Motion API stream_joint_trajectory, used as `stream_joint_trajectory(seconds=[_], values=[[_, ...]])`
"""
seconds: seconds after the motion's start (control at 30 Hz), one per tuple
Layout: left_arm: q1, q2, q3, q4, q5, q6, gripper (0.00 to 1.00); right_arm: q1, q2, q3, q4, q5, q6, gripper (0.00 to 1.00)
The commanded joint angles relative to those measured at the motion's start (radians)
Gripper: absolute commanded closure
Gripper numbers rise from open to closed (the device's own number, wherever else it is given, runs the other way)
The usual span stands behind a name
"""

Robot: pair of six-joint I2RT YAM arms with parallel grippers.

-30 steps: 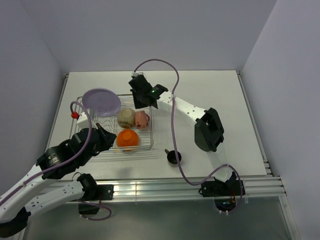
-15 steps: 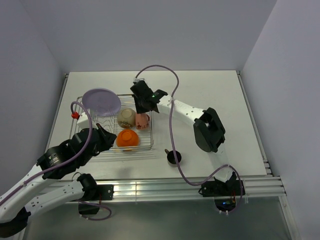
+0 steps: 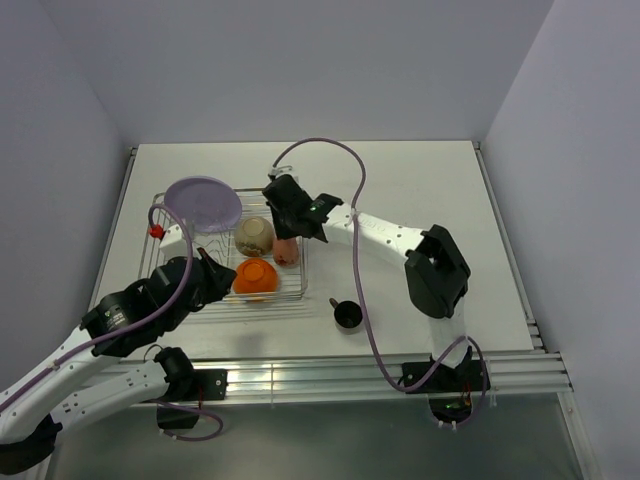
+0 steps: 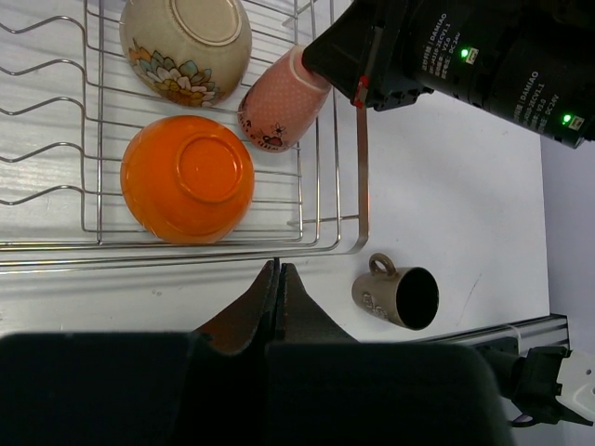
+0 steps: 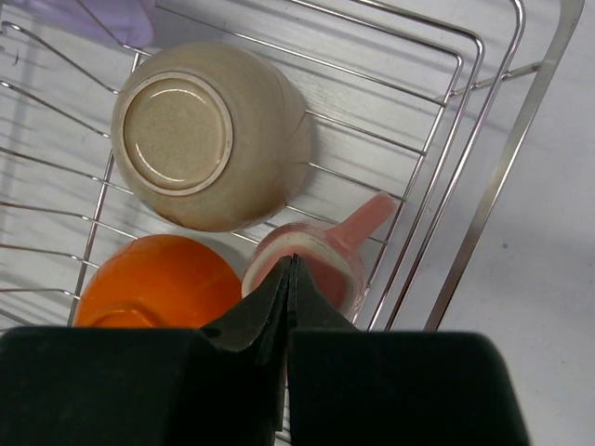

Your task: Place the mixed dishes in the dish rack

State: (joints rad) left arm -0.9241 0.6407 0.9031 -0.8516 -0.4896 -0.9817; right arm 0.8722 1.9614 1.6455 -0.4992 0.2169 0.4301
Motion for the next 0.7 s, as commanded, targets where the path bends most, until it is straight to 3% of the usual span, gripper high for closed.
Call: stream_joint_trajectory(seconds=[0.0,0.67], values=[[0.002,0.002,-0.010,0.042,0.011,0.002,1.00,0.014,-0.059,-0.041,-0.002,0.003,0.019,1.00],[0.002,-0.006,-0.021,0.048,0.023,-0.005,1.00,0.074,-0.153,-0.147,0.013,0.088,0.045,1.00]])
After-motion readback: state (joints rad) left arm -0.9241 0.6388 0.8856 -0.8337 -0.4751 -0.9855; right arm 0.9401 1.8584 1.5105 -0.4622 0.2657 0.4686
